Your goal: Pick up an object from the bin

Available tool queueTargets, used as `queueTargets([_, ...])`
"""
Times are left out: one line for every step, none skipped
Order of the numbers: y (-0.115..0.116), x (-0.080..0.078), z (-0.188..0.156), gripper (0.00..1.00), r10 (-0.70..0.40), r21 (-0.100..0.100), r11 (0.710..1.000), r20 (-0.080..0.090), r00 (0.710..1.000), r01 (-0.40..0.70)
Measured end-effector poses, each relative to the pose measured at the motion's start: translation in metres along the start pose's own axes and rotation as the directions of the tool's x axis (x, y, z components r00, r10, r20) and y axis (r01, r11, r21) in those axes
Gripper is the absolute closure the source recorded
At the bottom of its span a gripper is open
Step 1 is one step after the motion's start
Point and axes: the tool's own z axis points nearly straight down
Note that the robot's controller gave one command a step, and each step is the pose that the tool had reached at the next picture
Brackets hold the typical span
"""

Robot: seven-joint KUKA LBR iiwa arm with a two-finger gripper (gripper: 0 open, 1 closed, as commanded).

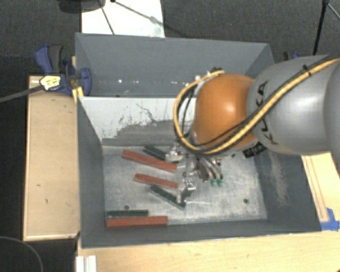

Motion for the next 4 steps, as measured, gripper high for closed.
queueTargets([0.014,0.000,0.028,0.00,0.002,-0.001,1.000,0.003,1.000,-0.002])
queueTargets([0.003,0.017,0.086,0.00,0.026,-0.001,1.000,0.004,1.000,-0.026])
queueTargets([-0.001,0.019,0.083,1.00,-0.008,0.000,1.000,0.009,1.000,0.008])
queueTargets([0.000,0.019,0.083,1.00,-0.013,0.000,1.000,0.009,1.000,0.013])
